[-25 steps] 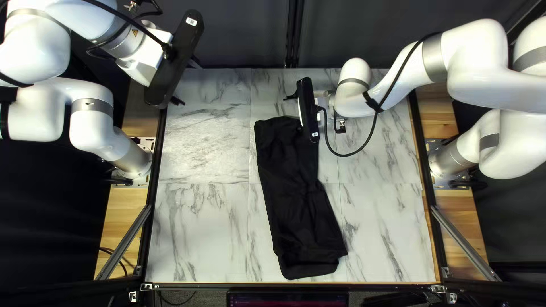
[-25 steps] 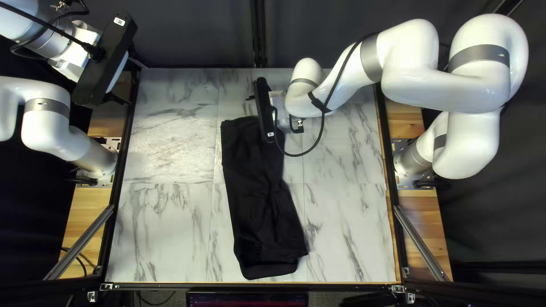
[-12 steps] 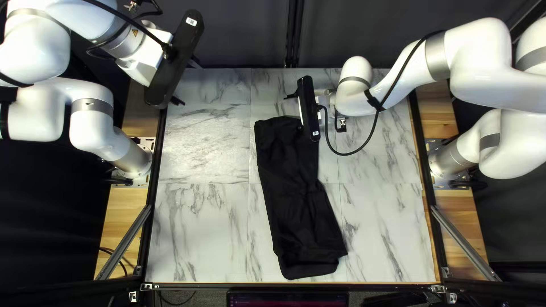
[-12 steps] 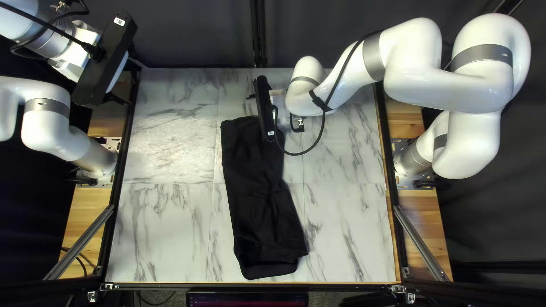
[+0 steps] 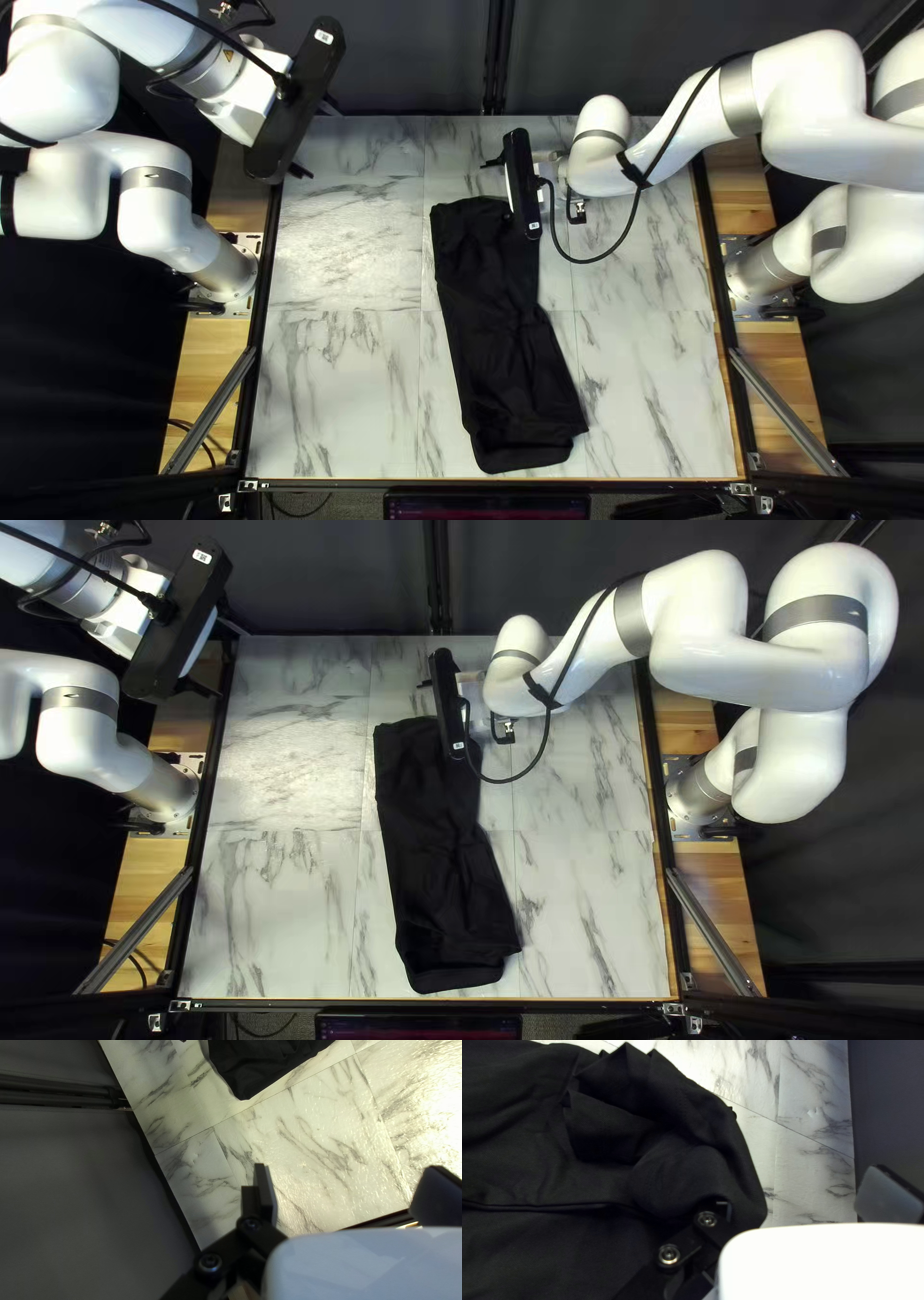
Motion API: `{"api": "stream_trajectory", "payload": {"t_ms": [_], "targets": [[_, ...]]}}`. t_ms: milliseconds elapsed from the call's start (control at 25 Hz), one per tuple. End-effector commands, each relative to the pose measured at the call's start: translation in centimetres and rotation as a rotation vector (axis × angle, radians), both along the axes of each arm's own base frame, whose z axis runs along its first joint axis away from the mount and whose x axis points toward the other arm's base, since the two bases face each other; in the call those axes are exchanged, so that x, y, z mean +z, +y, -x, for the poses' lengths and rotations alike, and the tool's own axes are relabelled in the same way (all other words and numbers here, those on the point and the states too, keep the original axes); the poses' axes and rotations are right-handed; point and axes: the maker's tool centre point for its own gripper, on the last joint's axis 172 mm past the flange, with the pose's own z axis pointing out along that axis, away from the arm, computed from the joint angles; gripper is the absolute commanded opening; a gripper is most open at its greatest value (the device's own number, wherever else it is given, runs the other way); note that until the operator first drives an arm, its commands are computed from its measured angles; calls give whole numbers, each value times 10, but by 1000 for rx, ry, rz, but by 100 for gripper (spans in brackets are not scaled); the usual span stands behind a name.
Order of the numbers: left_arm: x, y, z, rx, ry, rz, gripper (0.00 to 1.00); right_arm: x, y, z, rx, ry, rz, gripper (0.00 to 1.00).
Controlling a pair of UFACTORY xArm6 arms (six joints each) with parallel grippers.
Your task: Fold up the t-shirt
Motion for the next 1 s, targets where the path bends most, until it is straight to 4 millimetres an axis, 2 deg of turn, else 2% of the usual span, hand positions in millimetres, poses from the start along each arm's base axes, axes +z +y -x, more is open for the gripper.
{"api": "stream_trajectory", "payload": {"t_ms": [40,160,280,400,560,880,1000], "targets": [[0,0,0,0,0,0,100,-1,-3,3,-9,3,5,100],[0,0,0,0,0,0,100,-1,-1,8,-34,46,-9,100],[0,0,0,0,0,0,100,4,12,10,-56,86,-21,100],[0,0,0,0,0,0,100,23,30,11,-69,103,-19,100],[0,0,0,0,0,0,100,38,40,8,-68,90,-4,100],[0,0,0,0,0,0,100,19,35,5,-69,85,1,100],[0,0,0,0,0,0,100,23,51,13,-64,92,21,100]]}}
